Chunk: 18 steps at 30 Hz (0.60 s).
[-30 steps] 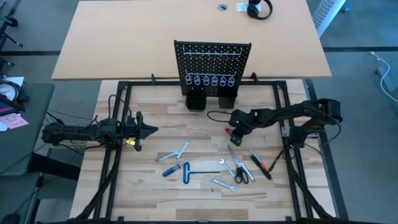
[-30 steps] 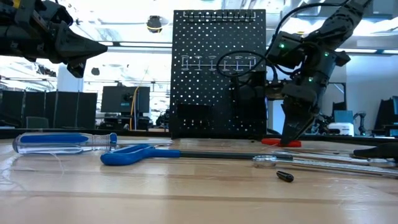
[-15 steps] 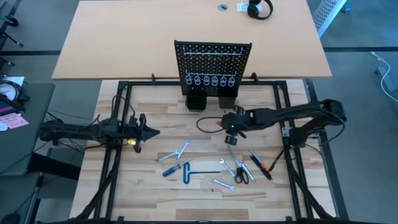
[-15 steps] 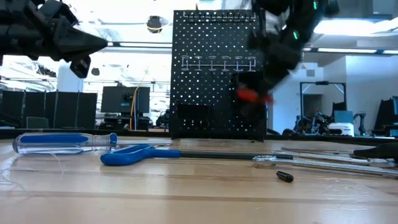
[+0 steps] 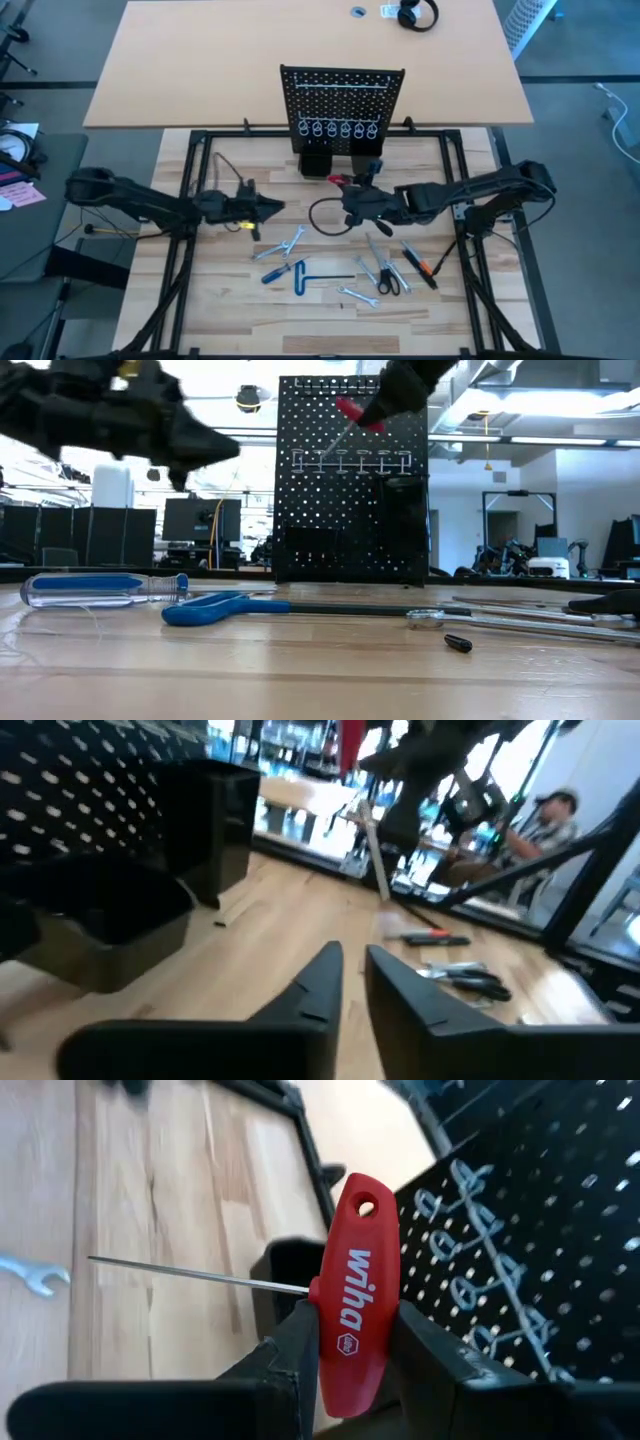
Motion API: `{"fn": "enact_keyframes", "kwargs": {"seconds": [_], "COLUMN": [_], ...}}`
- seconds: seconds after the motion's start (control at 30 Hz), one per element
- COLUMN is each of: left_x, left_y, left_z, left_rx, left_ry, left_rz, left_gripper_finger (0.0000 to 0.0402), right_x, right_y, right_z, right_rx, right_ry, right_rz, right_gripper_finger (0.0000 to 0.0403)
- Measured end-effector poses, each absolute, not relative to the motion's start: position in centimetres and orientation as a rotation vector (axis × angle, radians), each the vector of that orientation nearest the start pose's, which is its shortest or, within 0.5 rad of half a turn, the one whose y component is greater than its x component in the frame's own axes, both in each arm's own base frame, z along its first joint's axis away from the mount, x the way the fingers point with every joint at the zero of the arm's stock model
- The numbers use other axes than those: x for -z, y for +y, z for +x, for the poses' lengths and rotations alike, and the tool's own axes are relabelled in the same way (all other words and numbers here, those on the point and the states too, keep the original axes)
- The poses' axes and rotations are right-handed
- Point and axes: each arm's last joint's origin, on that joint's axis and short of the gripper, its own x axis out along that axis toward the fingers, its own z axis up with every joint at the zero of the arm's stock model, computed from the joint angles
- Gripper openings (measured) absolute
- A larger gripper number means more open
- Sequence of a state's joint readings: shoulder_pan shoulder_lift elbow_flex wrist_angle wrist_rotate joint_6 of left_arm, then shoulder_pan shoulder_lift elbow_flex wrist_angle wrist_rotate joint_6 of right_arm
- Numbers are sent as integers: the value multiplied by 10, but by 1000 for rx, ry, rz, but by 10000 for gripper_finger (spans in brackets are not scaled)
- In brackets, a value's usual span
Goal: Hang tools onto peg board
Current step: Hang the red T handle allen wrench on the pegboard
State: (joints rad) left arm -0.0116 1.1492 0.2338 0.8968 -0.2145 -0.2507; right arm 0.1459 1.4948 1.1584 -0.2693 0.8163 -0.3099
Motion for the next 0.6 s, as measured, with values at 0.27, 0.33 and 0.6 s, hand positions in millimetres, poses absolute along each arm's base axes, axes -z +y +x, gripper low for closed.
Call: {"fn": "enact_keyframes", "kwargs": {"seconds": [0.27, 0.33, 0.6], "left_x": [-198, -200, -202], "left_y": [1, 1, 8], "left_z": [277, 288, 305], "left_rx": [-133, -143, -273], "left_ry": [81, 112, 206], "left_rz": [-242, -239, -165], "left_gripper_finger": [168, 186, 200], "right_x": [-279, -271, -249], "right_y": [27, 29, 33], "right_z": [332, 337, 349], "right_rx": [558, 545, 527], "right_ry": [684, 709, 757], "right_rz": [-614, -640, -687], "right_gripper_finger": [108, 108, 108]}}
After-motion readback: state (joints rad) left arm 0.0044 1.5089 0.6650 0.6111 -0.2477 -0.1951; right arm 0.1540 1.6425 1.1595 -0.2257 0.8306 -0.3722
